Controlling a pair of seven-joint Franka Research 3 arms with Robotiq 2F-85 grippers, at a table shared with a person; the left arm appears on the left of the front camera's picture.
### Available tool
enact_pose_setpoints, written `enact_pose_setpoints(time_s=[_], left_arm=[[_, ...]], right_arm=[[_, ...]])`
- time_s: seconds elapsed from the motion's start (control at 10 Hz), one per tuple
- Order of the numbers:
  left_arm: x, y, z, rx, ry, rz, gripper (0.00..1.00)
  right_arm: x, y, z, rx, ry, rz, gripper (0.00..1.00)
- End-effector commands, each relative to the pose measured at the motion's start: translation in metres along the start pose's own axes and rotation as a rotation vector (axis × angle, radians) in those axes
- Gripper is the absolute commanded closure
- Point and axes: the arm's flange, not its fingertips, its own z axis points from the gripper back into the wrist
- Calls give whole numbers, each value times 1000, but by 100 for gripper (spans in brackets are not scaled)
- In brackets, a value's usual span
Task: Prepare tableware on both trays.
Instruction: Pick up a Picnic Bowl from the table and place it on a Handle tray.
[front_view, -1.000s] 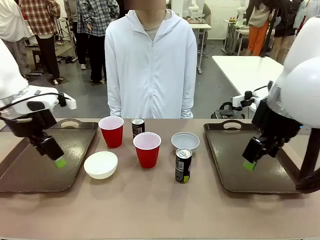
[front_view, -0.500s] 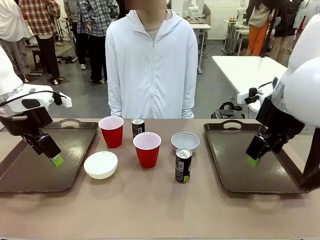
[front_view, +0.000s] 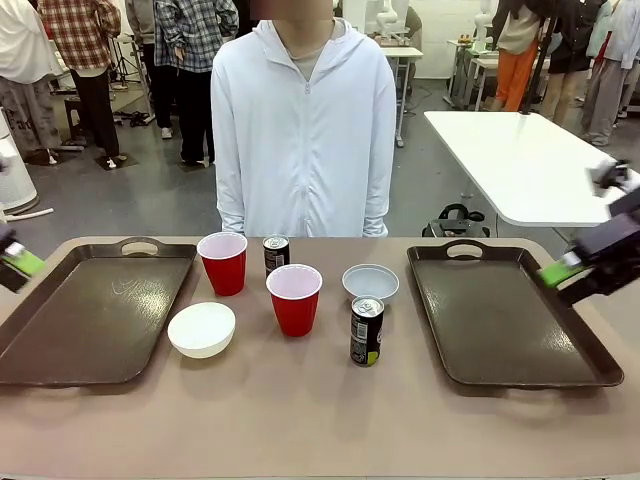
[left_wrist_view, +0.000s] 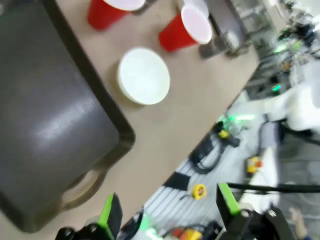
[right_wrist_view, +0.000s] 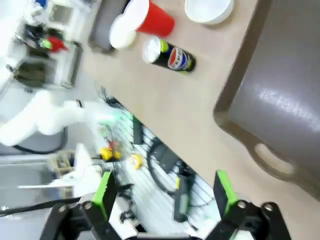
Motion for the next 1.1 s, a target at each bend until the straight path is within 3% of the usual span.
enact_pose_setpoints(time_s=[0.0,0.3,0.5,1.0], left_arm=[[8,37,19,-106,-61,104,0],[-12,72,26,-189,-181,194,0],[-20,80,17,-232,-222,226,0],[-50,92,22,-209,-239,294,0]], right_arm=[[-14,-32,26,105,-105,-85,0],[-47,-76,52,160,-208,-197,0],[-56,-97,55,178,-206,-244,0],[-68,-110,60,191,-228,-275,0]])
